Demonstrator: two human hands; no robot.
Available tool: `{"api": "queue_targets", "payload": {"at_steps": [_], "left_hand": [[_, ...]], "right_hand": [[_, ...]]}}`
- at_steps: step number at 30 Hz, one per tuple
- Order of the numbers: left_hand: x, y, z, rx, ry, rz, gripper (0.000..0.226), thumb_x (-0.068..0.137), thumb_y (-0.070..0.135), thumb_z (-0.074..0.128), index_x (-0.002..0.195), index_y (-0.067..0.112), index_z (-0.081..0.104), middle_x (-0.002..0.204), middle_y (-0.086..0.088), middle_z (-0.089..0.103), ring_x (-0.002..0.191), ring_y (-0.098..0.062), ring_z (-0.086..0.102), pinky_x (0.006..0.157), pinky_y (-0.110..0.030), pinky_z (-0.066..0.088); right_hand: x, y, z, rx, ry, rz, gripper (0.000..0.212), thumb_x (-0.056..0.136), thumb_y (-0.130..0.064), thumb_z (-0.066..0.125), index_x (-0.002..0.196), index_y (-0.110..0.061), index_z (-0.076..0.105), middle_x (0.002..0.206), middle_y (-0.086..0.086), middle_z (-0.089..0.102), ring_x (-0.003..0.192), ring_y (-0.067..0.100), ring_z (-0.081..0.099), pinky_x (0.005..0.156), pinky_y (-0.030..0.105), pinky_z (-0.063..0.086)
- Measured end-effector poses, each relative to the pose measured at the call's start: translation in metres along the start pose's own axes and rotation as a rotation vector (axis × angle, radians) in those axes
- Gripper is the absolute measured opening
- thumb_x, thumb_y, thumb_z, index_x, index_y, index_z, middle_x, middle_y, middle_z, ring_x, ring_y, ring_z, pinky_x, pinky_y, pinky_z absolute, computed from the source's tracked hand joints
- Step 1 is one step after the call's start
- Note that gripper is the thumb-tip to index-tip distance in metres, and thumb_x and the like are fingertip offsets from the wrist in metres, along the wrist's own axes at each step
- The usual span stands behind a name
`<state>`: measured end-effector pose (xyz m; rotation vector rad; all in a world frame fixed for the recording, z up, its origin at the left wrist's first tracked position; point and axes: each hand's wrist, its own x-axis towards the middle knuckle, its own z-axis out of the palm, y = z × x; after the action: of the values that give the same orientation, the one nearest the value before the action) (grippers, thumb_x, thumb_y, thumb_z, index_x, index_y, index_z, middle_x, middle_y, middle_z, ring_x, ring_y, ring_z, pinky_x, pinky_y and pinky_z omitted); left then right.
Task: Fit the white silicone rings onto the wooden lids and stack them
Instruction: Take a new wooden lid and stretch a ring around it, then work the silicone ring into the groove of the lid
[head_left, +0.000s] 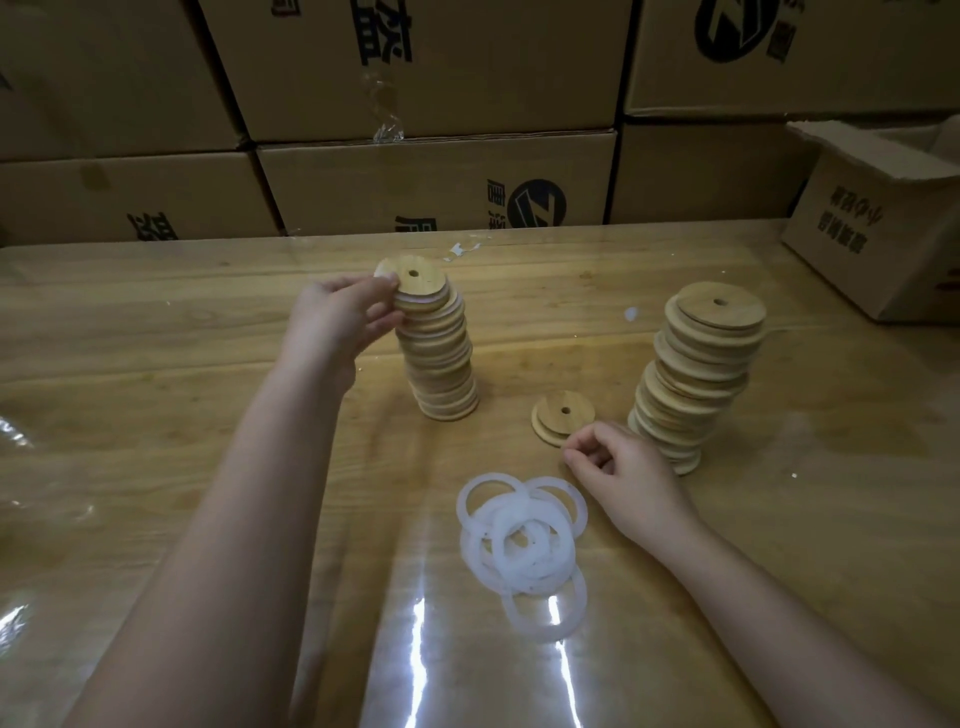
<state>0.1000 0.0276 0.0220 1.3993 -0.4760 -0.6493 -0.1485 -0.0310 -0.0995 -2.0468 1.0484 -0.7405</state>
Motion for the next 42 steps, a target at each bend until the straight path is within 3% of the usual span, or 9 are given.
{"api": "queue_targets", "payload": {"at_steps": [5,19,21,24,27,31,36,39,42], "left_hand": [[0.002,-0.007,0.003,0.226,0.089,0.012,0.012,0.087,0.027,0.065,0.088,0.017,0.059,0.091,-0.001,0.063,0.08,-0.009,0.063,0.053,-0.017,0.052],[-0.003,-0.006,0.013,0.378,0.058,0.002,0.015,0.088,0.034,0.061,0.094,0.02,0.059,0.089,0.006,0.059,0.081,-0.007,0.056,0.059,-0.021,0.045],[-0.001,-0.009,0.013,0.415,0.136,0.068,0.023,0.088,0.037,0.061,0.101,0.018,0.06,0.093,0.004,0.06,0.083,-0.01,0.056,0.066,-0.026,0.048],[-0.009,-0.015,0.014,0.445,0.33,0.423,0.022,0.087,0.033,0.058,0.104,0.02,0.06,0.09,-0.002,0.057,0.076,-0.009,0.051,0.072,-0.027,0.045],[-0.035,-0.026,0.029,0.427,0.124,0.736,0.008,0.088,0.02,0.057,0.096,0.021,0.058,0.068,0.011,0.047,0.059,0.002,0.045,0.059,-0.012,0.036],[-0.055,-0.055,0.052,0.706,-0.316,0.805,0.014,0.088,0.016,0.059,0.102,0.017,0.063,0.073,0.012,0.054,0.063,-0.003,0.05,0.061,-0.021,0.042],[-0.05,-0.103,0.071,0.968,-0.318,0.493,0.034,0.089,0.031,0.06,0.115,0.008,0.061,0.108,-0.008,0.058,0.096,-0.022,0.059,0.086,-0.037,0.046],[-0.043,-0.121,0.075,1.173,-0.264,0.354,0.061,0.082,0.058,0.058,0.116,0.008,0.059,0.113,-0.012,0.053,0.107,-0.028,0.053,0.094,-0.039,0.043],[-0.041,-0.125,0.079,1.221,-0.255,0.354,0.066,0.078,0.067,0.056,0.113,0.012,0.062,0.113,-0.011,0.052,0.109,-0.028,0.051,0.094,-0.04,0.043]], "right_hand": [[0.001,0.0,0.001,-0.008,-0.005,-0.003,0.01,0.084,-0.021,0.062,0.078,-0.028,0.062,0.078,-0.015,0.059,0.072,0.001,0.054,0.064,0.025,0.047],[-0.001,-0.003,-0.002,-0.032,-0.016,-0.015,0.009,0.085,-0.02,0.062,0.08,-0.028,0.061,0.079,-0.015,0.058,0.072,-0.001,0.053,0.061,0.018,0.042],[-0.001,-0.004,-0.003,-0.045,-0.027,-0.024,0.008,0.085,-0.02,0.062,0.081,-0.027,0.062,0.08,-0.016,0.057,0.072,0.0,0.053,0.063,0.021,0.044],[-0.002,-0.006,-0.003,-0.071,-0.072,-0.083,0.007,0.086,-0.022,0.06,0.083,-0.027,0.062,0.083,-0.018,0.055,0.076,-0.001,0.053,0.066,0.024,0.046],[-0.003,-0.007,-0.002,-0.086,-0.14,-0.131,0.006,0.086,-0.026,0.06,0.09,-0.025,0.066,0.09,-0.016,0.055,0.081,0.001,0.054,0.073,0.027,0.047],[-0.005,-0.01,-0.004,-0.061,-0.27,-0.207,0.016,0.081,-0.036,0.065,0.094,-0.029,0.064,0.099,-0.017,0.052,0.094,0.003,0.052,0.084,0.028,0.046],[-0.006,-0.012,-0.005,-0.201,-0.357,-0.307,0.031,0.07,-0.053,0.068,0.094,-0.034,0.062,0.1,-0.015,0.048,0.1,0.005,0.041,0.091,0.026,0.036],[-0.006,-0.012,-0.004,-0.182,-0.339,-0.324,0.021,0.072,-0.043,0.072,0.087,-0.031,0.063,0.097,-0.013,0.05,0.096,0.004,0.041,0.089,0.025,0.035],[-0.006,-0.013,-0.004,-0.143,-0.315,-0.312,0.014,0.074,-0.034,0.073,0.08,-0.029,0.061,0.089,-0.015,0.049,0.091,0.004,0.042,0.083,0.024,0.035]]}}
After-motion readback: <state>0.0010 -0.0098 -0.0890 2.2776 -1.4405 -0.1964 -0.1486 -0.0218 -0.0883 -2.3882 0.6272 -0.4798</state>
